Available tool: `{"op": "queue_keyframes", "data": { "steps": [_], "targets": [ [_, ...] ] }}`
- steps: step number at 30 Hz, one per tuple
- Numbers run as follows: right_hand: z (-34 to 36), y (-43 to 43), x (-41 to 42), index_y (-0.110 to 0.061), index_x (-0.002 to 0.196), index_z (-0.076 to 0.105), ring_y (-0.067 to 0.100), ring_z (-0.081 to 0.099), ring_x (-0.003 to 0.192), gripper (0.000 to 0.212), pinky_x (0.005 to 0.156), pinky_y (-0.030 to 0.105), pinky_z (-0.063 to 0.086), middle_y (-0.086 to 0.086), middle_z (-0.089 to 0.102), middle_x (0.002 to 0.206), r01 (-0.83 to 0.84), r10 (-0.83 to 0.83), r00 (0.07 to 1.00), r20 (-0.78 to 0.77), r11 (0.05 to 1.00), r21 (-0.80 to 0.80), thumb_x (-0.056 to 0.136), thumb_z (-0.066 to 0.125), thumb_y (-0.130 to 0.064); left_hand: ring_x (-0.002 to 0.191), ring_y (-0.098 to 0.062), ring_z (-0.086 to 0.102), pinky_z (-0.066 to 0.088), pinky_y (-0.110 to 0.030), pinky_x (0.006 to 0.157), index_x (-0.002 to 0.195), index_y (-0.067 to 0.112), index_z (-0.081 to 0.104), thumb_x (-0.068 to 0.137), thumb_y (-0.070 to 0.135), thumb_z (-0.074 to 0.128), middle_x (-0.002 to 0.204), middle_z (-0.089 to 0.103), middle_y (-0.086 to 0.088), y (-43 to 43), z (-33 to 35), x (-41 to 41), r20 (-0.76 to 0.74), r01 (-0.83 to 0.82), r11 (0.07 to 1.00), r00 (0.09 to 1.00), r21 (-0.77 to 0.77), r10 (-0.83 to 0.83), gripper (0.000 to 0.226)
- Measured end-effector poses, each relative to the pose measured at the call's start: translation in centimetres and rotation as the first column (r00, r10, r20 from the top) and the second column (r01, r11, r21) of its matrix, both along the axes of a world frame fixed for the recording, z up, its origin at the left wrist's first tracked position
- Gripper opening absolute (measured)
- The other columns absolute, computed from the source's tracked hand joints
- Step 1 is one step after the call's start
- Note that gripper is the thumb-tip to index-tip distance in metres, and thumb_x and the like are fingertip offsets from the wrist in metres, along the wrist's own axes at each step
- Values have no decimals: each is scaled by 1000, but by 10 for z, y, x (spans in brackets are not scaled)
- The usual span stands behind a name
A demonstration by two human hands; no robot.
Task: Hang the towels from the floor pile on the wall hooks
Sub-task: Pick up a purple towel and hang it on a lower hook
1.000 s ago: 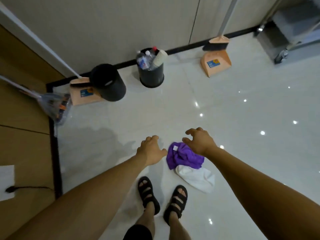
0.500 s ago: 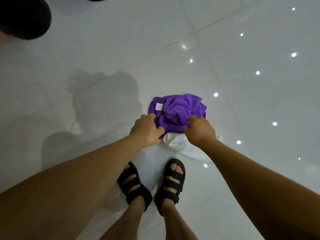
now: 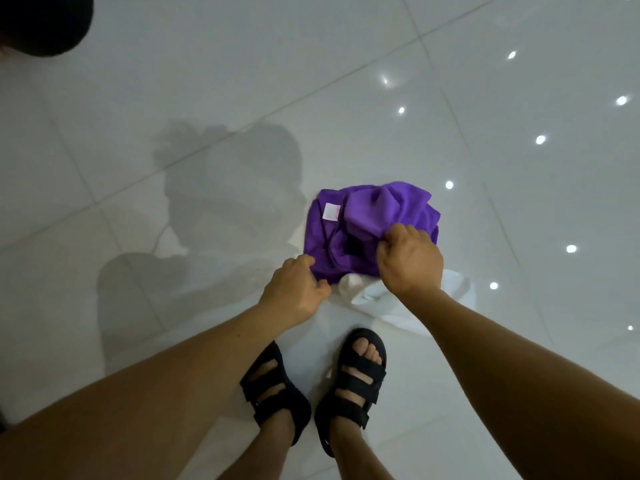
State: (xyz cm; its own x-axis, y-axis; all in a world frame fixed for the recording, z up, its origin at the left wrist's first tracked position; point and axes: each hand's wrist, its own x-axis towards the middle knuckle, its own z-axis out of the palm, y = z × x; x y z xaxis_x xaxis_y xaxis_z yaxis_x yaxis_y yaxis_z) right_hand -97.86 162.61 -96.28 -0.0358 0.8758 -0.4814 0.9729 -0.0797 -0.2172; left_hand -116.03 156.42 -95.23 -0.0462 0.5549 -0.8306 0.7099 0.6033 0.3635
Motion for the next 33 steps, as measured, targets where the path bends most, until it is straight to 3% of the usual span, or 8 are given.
{"op": "queue_keyframes", "data": {
  "steps": [7,11,15,19,24,26,29,33],
  "targets": [
    [170,30,-26,-14,92,46,15,53,74,12,61,22,41,-3,54,81,382,-355,740,-572,921,-77,99,38,-18,96,-11,53,41,-24,77,131,21,45,81,39,67,106,52,14,37,144,-17,64,-113,980,993,164,104,58],
    [294,51,-49,-15,93,46,6,50,68,16,58,16,40,-8,51,79,382,-292,662,-690,924,-25,103,36,-23,96,5,49,38,-9,76,129,37,43,71,41,76,103,51,28,62,260,-26,272,-161,953,958,258,88,67],
    [422,73,-83,-17,90,53,18,59,82,19,76,34,51,3,59,89,427,-385,445,-809,885,-186,101,42,-27,95,14,51,40,-3,70,115,51,42,65,52,75,108,50,30,73,375,-46,307,-250,886,943,390,131,61],
    [541,86,-119,-9,87,62,27,62,86,22,88,47,51,14,65,91,401,-504,250,-827,831,-386,97,50,-25,96,10,54,45,-14,75,136,40,28,54,56,81,108,49,30,77,477,-75,395,-290,896,907,335,145,99],
    [664,100,-160,-8,67,77,22,71,76,39,75,37,57,12,72,77,220,-522,-144,-841,812,-541,96,52,-17,76,2,65,50,-14,58,91,37,60,75,39,75,83,69,20,83,584,-108,429,-372,834,884,407,186,22],
    [697,106,-168,-12,71,73,15,66,68,33,67,29,48,3,69,70,162,-408,-115,-906,892,-422,96,52,-20,80,-10,70,53,-23,67,91,29,66,81,32,70,88,73,7,85,623,-120,540,-543,757,785,365,302,11],
    [720,102,-175,-11,115,63,23,65,106,38,86,35,50,4,72,108,74,-331,75,-941,943,-326,92,58,-41,85,-24,69,54,-34,80,97,12,69,78,19,64,93,73,-10,84,687,-136,741,-762,592,551,261,383,21],
    [736,83,-180,-13,128,63,32,64,114,60,87,38,56,15,65,125,-363,-361,294,-885,815,-452,89,56,-58,98,-38,62,46,-51,100,109,-6,62,66,10,56,104,65,-26,73,753,-158,824,-835,490,449,249,346,46]
  ]
}}
